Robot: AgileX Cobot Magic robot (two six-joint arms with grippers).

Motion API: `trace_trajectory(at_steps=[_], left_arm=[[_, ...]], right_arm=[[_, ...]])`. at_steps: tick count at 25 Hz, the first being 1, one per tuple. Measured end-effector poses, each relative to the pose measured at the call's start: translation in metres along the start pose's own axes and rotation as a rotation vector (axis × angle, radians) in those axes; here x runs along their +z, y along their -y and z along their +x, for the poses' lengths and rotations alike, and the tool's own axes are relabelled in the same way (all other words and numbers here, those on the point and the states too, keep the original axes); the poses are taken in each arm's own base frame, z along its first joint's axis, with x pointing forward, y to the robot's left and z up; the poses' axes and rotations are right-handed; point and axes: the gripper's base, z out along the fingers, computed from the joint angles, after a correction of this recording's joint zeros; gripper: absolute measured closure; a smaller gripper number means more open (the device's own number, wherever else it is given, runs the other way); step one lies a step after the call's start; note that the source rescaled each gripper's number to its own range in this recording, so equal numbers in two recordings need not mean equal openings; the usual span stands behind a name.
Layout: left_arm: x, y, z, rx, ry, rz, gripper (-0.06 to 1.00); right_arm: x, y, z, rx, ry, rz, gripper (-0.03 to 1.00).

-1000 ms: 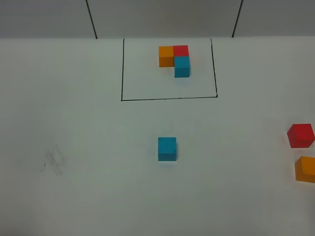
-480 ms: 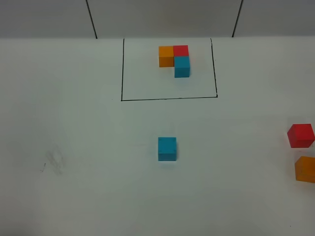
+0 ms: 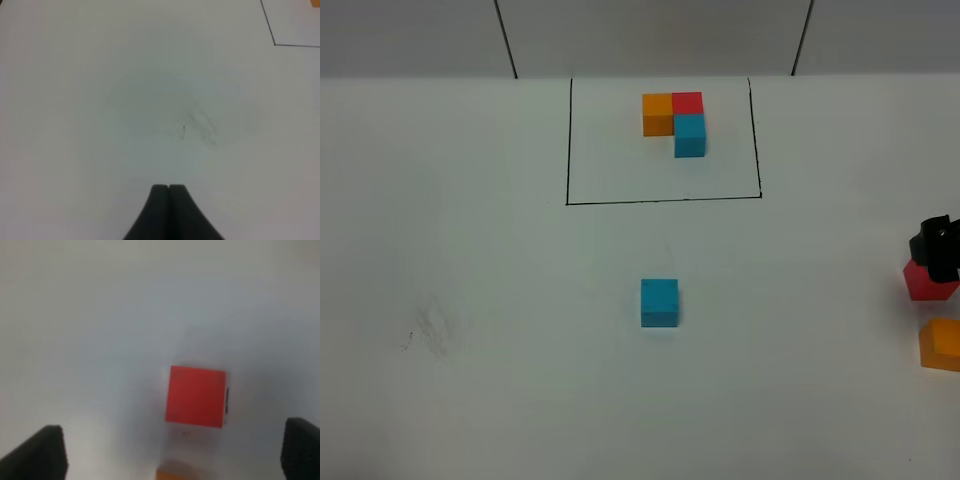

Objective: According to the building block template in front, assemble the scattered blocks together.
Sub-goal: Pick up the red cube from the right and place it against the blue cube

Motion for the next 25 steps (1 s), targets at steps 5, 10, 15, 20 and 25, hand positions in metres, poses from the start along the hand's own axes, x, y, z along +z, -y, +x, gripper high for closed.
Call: trace_trajectory(at_steps=[5, 10, 15, 20, 25], left_arm=[[0.000, 0.000, 0.000, 0.000, 0.000, 0.000, 0.94], [0.000, 0.000, 0.000, 0.002, 0.000, 0.000, 0.94], [0.000, 0.000, 0.000, 0.003, 0.000, 0.000, 0.94], [0.000, 0.000, 0.000, 0.006, 0.000, 0.000, 0.94], [0.000, 0.000, 0.000, 0.005, 0.000, 0.000, 0.94]], right_arm=[[0.033, 0.002, 0.005, 0.003, -0.068, 0.001, 0.12], [0.055, 0.003, 0.008, 0.005, -0.083, 0.007, 0.12], [0.072, 0.004, 0.011, 0.006, -0.093, 0.013, 0.12], [0.084, 0.005, 0.015, -0.004, -0.110, 0.016, 0.12], [0.097, 0.005, 0.022, -0.005, -0.145, 0.015, 0.12]])
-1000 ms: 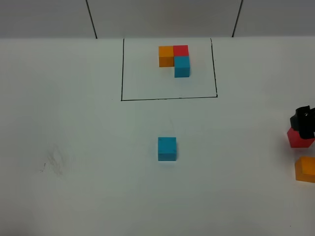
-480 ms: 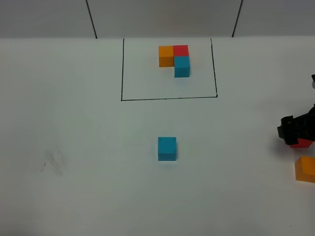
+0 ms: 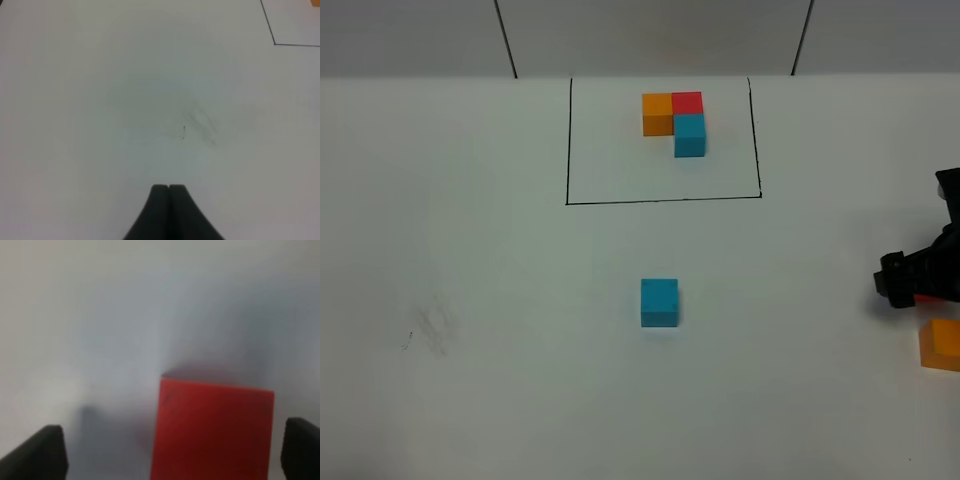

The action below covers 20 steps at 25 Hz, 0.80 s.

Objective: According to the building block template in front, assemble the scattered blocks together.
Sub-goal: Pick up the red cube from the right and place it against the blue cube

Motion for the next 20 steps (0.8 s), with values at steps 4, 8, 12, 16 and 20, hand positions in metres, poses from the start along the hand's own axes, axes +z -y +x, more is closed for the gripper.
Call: trace_trajectory(at_steps=[4, 8, 12, 16, 20], left_arm=[[0.0000, 0.0000, 0.0000, 0.000, 0.000, 0.000, 0.94], [0.0000, 0.0000, 0.0000, 0.000, 0.000, 0.000, 0.94], [0.0000, 0.0000, 0.0000, -0.001, 0.000, 0.000, 0.94], [0.0000, 0.0000, 0.0000, -0.001, 0.000, 0.000, 0.94], [0.0000, 0.0000, 0.0000, -0.001, 0.000, 0.000, 0.94]], right_arm=[[0.0062, 0.0002, 0.0012, -0.001, -0.003, 0.002, 0.13], [0.0064, 0.0005, -0.0006, -0.001, 0.017, 0.006, 0.21], [0.0064, 0.0009, -0.0024, -0.004, 0.037, 0.010, 0.38], [0.0063, 0.0012, -0.0031, -0.020, 0.044, 0.013, 0.54], [0.0063, 0.0012, -0.0031, -0.022, 0.044, 0.013, 0.54]])
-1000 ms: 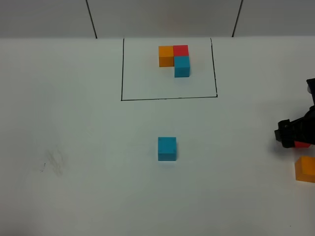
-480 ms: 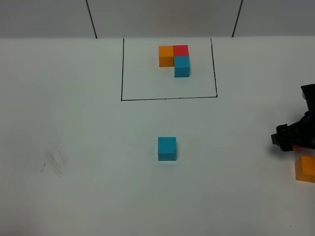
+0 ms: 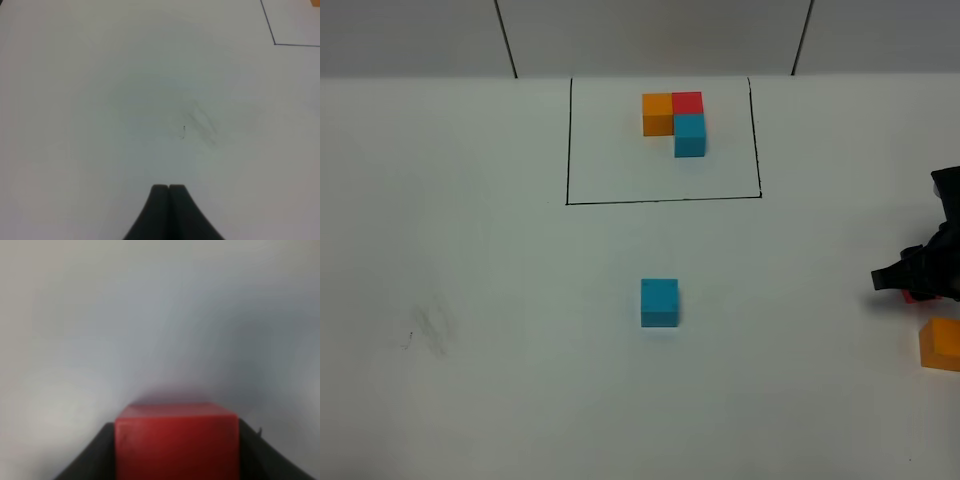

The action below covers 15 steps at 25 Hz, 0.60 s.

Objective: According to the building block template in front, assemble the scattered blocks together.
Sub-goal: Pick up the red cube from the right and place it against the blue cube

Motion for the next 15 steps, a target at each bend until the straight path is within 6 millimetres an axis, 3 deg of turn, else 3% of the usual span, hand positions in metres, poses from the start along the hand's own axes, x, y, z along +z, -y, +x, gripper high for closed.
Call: trace_trajectory(at_steps=[9, 15], left_arm=[[0.000, 0.000, 0.000, 0.000, 0.000, 0.000, 0.94], [0.000, 0.000, 0.000, 0.000, 0.000, 0.000, 0.94]], right_arm=[[-0.003, -0.003, -0.001, -0.010, -0.005, -0.007, 0.54], [-0.028, -0.009, -0.012, -0.032, 0.060, -0.015, 0.54]])
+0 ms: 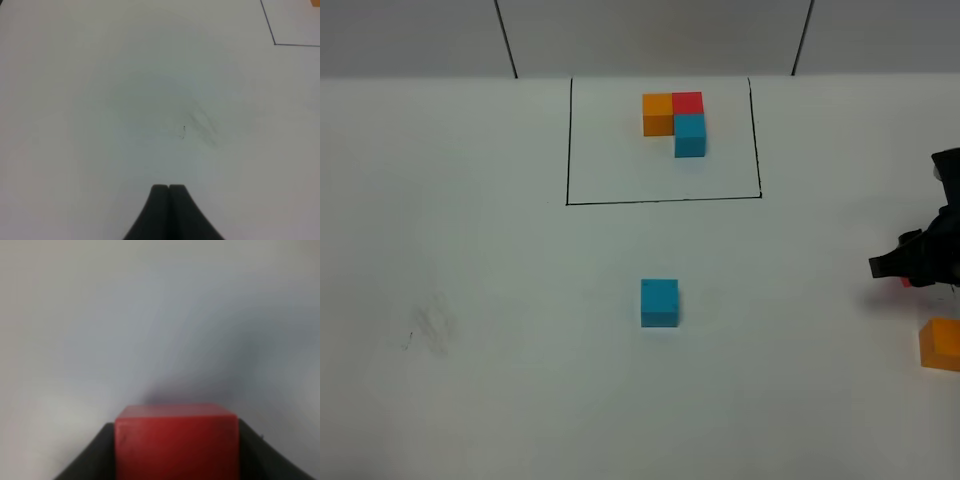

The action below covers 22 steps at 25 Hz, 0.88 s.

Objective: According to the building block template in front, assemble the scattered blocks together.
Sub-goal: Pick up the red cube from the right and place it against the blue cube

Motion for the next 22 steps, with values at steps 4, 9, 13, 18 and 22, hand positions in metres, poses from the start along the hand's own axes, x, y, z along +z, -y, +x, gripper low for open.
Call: trace_trajectory(at_steps=[4, 9, 13, 18, 22], left_arm=[[0.000, 0.000, 0.000, 0.000, 0.000, 0.000, 0.94], [0.000, 0.000, 0.000, 0.000, 0.000, 0.000, 0.94], [0.000, 0.000, 0.000, 0.000, 0.000, 0.000, 0.94], [0.000, 0.000, 0.000, 0.000, 0.000, 0.000, 0.94], [0.000, 0.000, 0.000, 0.000, 0.000, 0.000, 0.94]], right_arm=[[-0.028, -0.005, -0.017, -0.017, 0.028, -0.017, 0.54], [-0.073, -0.024, -0.048, -0.081, 0.119, -0.059, 0.54], [-0.104, -0.046, -0.068, -0.147, 0.188, -0.109, 0.54], [-0.122, -0.078, -0.081, -0.226, 0.240, -0.182, 0.54], [-0.125, -0.098, -0.083, -0.292, 0.272, -0.221, 0.54]])
